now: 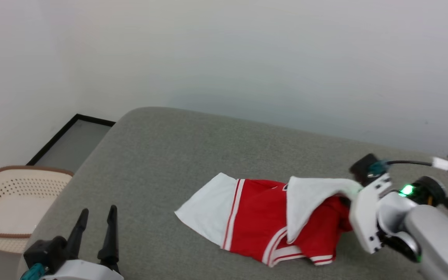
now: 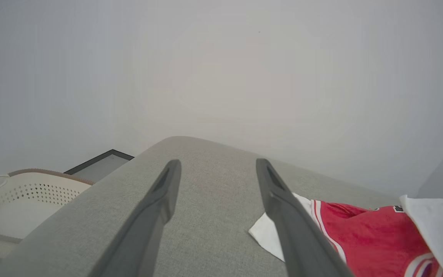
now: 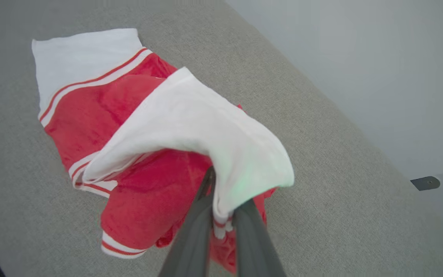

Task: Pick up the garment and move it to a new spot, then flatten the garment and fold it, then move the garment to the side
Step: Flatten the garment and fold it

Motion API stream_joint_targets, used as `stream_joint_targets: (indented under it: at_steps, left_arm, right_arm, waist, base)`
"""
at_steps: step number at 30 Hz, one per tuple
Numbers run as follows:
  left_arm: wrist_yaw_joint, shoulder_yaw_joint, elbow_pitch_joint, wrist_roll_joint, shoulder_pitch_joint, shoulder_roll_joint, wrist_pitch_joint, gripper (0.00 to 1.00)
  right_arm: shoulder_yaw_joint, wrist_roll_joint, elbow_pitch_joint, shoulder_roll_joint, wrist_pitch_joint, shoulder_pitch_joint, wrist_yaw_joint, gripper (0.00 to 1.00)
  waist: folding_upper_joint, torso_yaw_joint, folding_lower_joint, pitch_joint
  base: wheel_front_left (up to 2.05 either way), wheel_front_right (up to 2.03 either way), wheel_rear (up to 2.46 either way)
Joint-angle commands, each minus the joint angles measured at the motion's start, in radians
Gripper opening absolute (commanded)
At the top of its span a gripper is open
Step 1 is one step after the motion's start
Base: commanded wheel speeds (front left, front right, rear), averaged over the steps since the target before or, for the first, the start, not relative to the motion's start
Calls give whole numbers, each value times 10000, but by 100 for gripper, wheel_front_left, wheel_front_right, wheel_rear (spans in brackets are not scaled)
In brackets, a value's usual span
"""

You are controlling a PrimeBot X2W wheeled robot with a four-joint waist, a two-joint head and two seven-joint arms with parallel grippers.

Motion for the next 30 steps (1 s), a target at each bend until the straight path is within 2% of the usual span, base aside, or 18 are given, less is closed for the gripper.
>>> stream_joint_targets:
  at_steps: [1,11,18,20,21,22,26,30]
  left_arm:
    - [-87,108,-30,89,112,-69,-14,100]
    - [-267,305,54,338,227,-431,-14,100]
    - [-322,199,186,399,147,-527,-14,100]
    - [-333,192,198,404,87,-548,-14,100]
    - [-337,192,218,397,68,-551,-14,100]
    - [-340,138,272,419,60,-529,-14,100]
    - [-328,161,291,402,33,-515,-14,100]
    - [-333,161,200,284,126,-571,-14,100]
  right_arm:
    - [-306,181,-89,-150,-180,279,-14,0]
    - [-2102,-187,12,-771,-453,1856,-15,0]
    - [-2670,-694,346,-659,-415,2540,-15,0]
    - [-2624,-719,485,-515,-394,2556,-15,38]
    - [-2580,-802,588,-491,-352,2507,-15,88]
    - [-2502,-880,666,-473,-317,2423,-15,100]
    - [-2494,-816,742,-377,-141,1978,-15,100]
    - [-2615,-692,426,-541,-62,1802,-15,100]
  waist:
    - [-1,-87,0,20]
    - [-1,-518,0,171]
    - [-1,-807,0,306]
    - [-1,-890,0,348]
    - [-1,-926,0,370]
    - [-1,-959,0,390]
    - [-1,-1096,0,419]
    - [-1,-1201,0,373]
  base:
    - [0,0,0]
    - [0,0,0]
    - [0,0,0]
    - [0,0,0]
    - [0,0,0]
    - [0,0,0]
    - [0,0,0]
    - [0,0,0]
